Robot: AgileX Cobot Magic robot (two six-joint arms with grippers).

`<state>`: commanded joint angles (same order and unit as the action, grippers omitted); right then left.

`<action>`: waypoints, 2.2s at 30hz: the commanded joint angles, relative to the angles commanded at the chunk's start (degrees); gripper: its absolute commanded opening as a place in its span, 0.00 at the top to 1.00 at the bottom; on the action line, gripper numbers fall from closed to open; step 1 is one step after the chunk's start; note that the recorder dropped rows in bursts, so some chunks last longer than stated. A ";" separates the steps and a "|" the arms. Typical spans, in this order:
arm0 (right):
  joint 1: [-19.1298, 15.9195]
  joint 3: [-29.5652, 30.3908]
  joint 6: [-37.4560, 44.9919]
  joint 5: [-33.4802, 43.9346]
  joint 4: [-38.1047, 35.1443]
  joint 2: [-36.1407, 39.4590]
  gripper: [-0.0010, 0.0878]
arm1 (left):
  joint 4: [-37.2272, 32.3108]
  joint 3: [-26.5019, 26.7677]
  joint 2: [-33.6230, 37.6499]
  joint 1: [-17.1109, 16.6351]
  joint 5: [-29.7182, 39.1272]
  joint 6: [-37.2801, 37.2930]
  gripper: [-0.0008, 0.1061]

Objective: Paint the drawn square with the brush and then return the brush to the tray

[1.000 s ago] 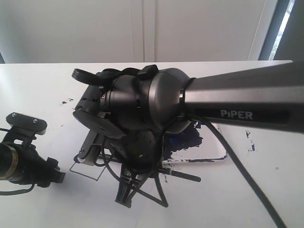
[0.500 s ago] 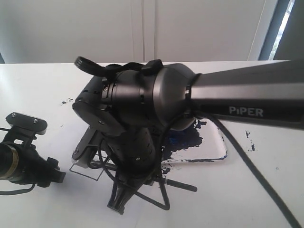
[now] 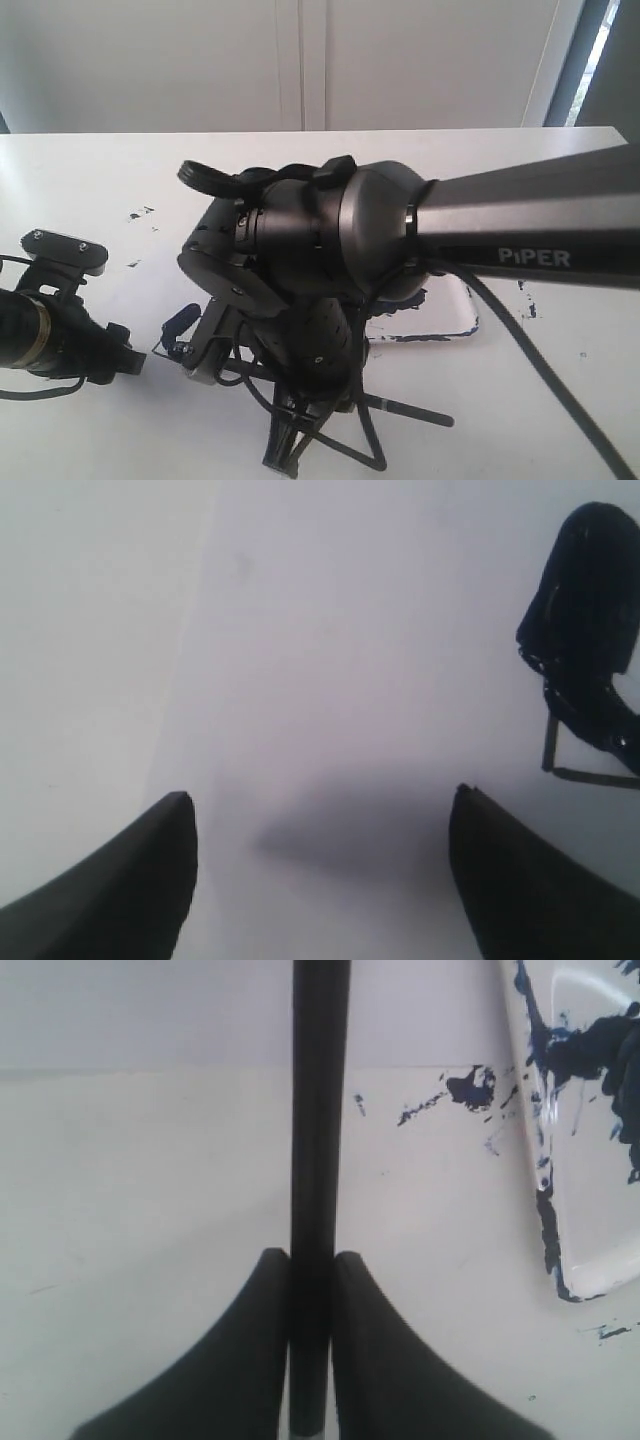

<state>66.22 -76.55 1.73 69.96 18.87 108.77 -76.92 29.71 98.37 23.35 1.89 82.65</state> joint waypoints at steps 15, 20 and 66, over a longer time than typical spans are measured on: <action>0.00 0.00 -5.24 0.00 10.94 0.00 0.99 | 0.67 0.00 0.00 0.00 -4.04 0.00 0.29; 0.87 0.00 -5.36 0.00 13.13 0.00 0.99 | 0.67 0.00 0.00 0.00 -4.04 0.00 0.29; 7.98 9.16 -2.75 0.00 55.43 4.54 0.99 | 0.67 0.00 0.00 0.00 -3.70 0.00 0.29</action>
<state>74.20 -67.39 -1.03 69.96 74.31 113.30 -76.25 29.71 98.37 23.35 -1.81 82.65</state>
